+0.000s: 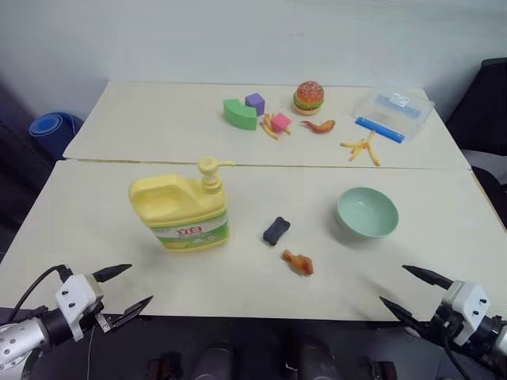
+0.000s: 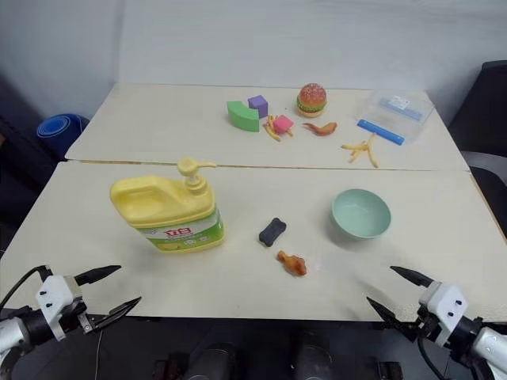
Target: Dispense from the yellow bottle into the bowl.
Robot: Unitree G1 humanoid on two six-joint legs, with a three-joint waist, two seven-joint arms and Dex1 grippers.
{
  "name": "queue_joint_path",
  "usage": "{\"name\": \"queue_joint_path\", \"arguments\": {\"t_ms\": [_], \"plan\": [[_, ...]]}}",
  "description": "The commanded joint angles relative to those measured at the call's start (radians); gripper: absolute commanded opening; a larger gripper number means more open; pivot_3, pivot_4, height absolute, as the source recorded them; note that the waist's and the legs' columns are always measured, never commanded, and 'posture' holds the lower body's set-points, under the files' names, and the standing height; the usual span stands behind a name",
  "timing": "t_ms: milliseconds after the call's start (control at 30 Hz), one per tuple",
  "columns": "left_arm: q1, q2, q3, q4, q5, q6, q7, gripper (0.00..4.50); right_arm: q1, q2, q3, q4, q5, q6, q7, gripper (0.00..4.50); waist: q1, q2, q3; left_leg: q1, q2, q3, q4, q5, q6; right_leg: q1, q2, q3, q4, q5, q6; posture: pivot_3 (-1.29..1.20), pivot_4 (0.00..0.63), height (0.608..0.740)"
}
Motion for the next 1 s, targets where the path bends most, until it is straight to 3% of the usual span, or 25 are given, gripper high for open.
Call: {"name": "queue_joint_path", "arguments": {"t_ms": [33, 167, 233, 333, 500, 700, 967, 1000], "plan": [[0.001, -0.006, -0.002, -0.042, -0.044, 0.028, -0.013, 4.47, -0.012, -0.021, 0.007, -0.07, 0.02, 0.029, 0.006, 4.5, 0.0, 0.0, 0.0, 0.0, 0.0, 0.0, 0.0, 0.0, 0.0, 0.0, 0.0, 0.0, 0.0, 0.0, 0.0, 0.0, 0.15, 0.74], [-0.009, -0.002, 0.003, -0.118, -0.174, 0.147, -0.058, 4.47, -0.042, -0.034, 0.079, -0.228, 0.039, 0.177, -0.019, 4.5, 0.001, 0.0, 0.0, 0.0, 0.001, 0.0, 0.0, 0.0, -0.002, 0.0, 0.0, 0.0, 0.002, 0.0, 0.0, 0.0, 0.15, 0.74], [0.0, 0.042, -0.005, -0.178, -0.244, 0.226, -0.131, 4.47, -0.101, -0.059, 0.157, -0.345, 0.024, 0.356, -0.083, 4.5, -0.001, 0.0, 0.0, 0.001, 0.001, 0.0, 0.0, 0.0, -0.003, 0.0, 0.0, 0.0, 0.002, 0.0, -0.001, 0.0, 0.15, 0.74], [-0.02, 0.039, -0.056, -0.238, -0.227, 0.213, -0.159, 4.47, -0.235, -0.061, 0.312, -0.433, -0.051, 0.547, -0.158, 4.5, -0.001, 0.002, 0.0, 0.001, 0.001, 0.0, 0.0, 0.003, -0.007, 0.0, 0.001, 0.0, 0.003, 0.0, -0.002, 0.0, 0.15, 0.74], [-0.044, 0.027, -0.116, -0.284, -0.2, 0.216, -0.164, 4.47, -0.411, 0.011, 0.48, -0.365, -0.155, 0.717, -0.268, 4.5, 0.004, -0.002, -0.002, -0.001, 0.001, -0.001, 0.0, 0.005, -0.011, -0.006, 0.002, -0.001, 0.002, 0.0, -0.003, 0.0, 0.15, 0.74], [-0.057, 0.007, -0.148, -0.272, -0.16, 0.188, -0.155, 4.47, -0.525, 0.097, 0.622, -0.169, -0.286, 0.716, -0.317, 4.5, -0.002, -0.004, -0.003, -0.002, 0.0, 0.0, 0.001, 0.006, -0.01, -0.006, 0.003, -0.001, 0.002, 0.0, -0.002, 0.0, 0.15, 0.74], [-0.091, -0.006, -0.166, -0.24, -0.134, 0.16, -0.165, 4.5, -0.501, 0.126, 0.595, -0.159, -0.265, 0.655, -0.299, 1.84, -0.002, -0.005, -0.004, 0.0, 0.002, 0.001, 0.001, 0.007, -0.012, -0.006, 0.004, 0.0, 0.005, 0.0, -0.003, 0.0, 0.15, 0.74], [-0.101, -0.008, -0.173, -0.236, -0.131, 0.158, -0.166, 4.5, -0.488, 0.118, 0.583, -0.176, -0.25, 0.646, -0.285, 1.77, 0.0, -0.005, -0.004, 0.0, 0.002, 0.001, 0.001, 0.007, -0.012, -0.006, 0.004, 0.0, 0.005, 0.0, -0.003, 0.0, 0.15, 0.74]]}}
